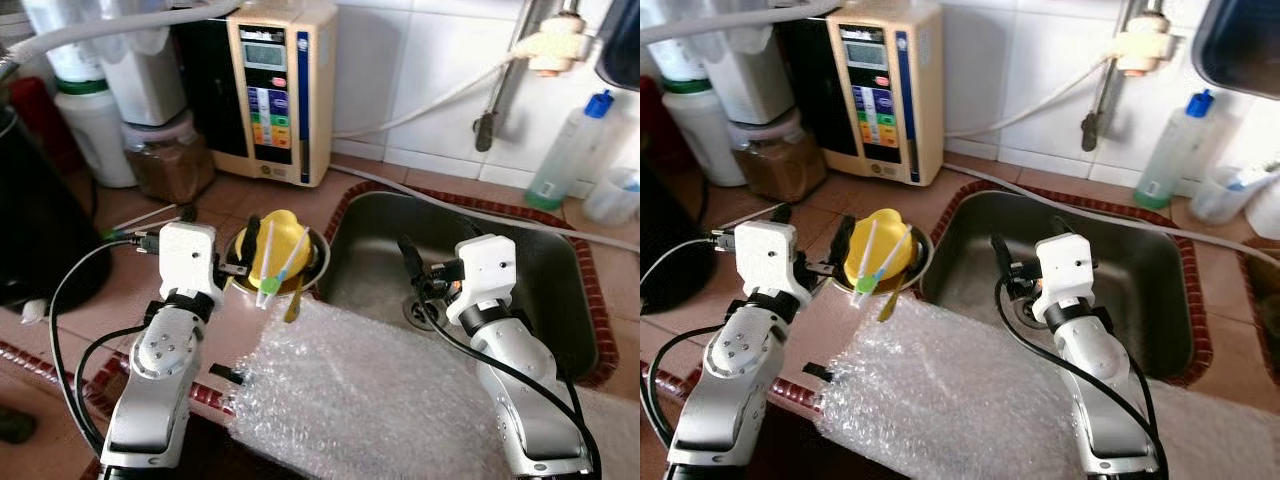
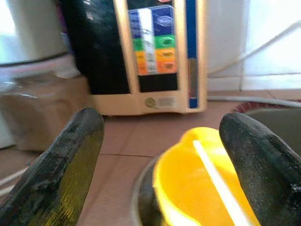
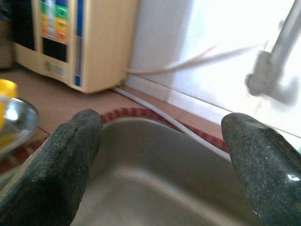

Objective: Kitchen organization

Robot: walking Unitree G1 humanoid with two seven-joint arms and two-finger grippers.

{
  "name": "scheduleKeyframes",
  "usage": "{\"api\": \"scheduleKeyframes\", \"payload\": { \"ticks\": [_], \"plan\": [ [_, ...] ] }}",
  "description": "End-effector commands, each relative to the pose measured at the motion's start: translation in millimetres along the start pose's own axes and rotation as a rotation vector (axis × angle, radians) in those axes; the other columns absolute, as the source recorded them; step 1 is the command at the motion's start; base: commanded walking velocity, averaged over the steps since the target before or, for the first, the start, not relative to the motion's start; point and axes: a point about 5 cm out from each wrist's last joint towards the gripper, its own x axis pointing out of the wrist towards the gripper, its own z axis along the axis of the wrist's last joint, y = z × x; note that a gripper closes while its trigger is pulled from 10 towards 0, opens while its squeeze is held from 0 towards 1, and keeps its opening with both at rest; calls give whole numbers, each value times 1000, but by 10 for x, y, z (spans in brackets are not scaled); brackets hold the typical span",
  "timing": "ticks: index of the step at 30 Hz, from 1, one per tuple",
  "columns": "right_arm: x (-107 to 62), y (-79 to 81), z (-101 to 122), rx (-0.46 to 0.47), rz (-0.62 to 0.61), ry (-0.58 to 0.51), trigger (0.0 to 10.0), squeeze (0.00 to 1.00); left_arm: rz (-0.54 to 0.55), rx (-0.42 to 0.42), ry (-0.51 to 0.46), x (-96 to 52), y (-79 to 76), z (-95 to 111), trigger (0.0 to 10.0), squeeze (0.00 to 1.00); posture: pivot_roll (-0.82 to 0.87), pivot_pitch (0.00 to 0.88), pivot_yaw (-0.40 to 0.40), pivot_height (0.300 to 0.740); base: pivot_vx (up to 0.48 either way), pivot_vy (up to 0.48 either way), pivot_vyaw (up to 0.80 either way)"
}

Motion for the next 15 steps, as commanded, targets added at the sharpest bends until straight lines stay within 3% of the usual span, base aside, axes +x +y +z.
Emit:
{"api": "scheduleKeyframes", "payload": {
  "ticks": [1, 3, 15],
  "plan": [
    [8, -24, 67, 0, -12, -25, 10000, 0, 17, 13, -21, 8, 19, 91, 10000, 0, 18, 0, 11, 740, 0, 0, -781],
    [12, -20, 73, -4, -11, -33, 10000, 0, 26, 42, -68, 20, 40, 145, 10000, 0, 20, 0, 11, 740, 0, 0, -338],
    [34, -4, 69, -9, -9, -33, 10000, 0, 13, 37, -50, 61, 8, 154, 10000, 0, 18, 0, 16, 740, 0, 0, 0]
  ]
}}
